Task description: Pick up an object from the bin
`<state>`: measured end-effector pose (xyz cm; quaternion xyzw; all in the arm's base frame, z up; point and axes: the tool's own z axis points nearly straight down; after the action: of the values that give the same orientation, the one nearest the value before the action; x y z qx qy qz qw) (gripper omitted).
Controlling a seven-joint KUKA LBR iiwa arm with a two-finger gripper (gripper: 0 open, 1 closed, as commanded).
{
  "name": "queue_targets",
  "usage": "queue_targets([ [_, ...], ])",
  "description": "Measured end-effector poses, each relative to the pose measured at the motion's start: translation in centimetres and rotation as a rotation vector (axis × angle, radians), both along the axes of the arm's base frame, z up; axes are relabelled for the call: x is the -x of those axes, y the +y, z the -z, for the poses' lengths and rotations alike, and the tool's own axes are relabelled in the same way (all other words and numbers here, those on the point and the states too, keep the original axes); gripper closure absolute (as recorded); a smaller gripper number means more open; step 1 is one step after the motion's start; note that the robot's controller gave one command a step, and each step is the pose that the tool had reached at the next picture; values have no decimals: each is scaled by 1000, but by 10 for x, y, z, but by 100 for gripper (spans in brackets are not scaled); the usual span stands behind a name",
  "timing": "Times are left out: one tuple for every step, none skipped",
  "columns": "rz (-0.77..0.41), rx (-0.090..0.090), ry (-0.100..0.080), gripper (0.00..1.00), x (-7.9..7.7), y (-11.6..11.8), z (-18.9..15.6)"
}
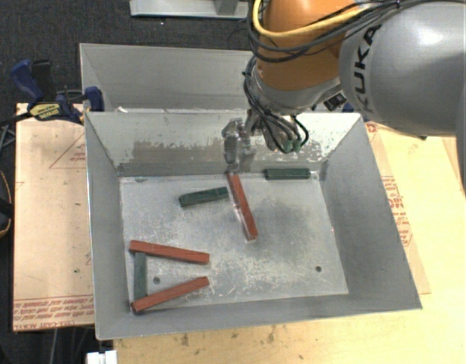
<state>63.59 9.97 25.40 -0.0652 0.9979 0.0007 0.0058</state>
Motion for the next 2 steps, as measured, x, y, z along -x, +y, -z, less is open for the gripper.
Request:
queue_targets([
  [0, 0, 8, 0, 1, 0, 4],
  [1, 0, 8, 0, 1, 0, 4],
])
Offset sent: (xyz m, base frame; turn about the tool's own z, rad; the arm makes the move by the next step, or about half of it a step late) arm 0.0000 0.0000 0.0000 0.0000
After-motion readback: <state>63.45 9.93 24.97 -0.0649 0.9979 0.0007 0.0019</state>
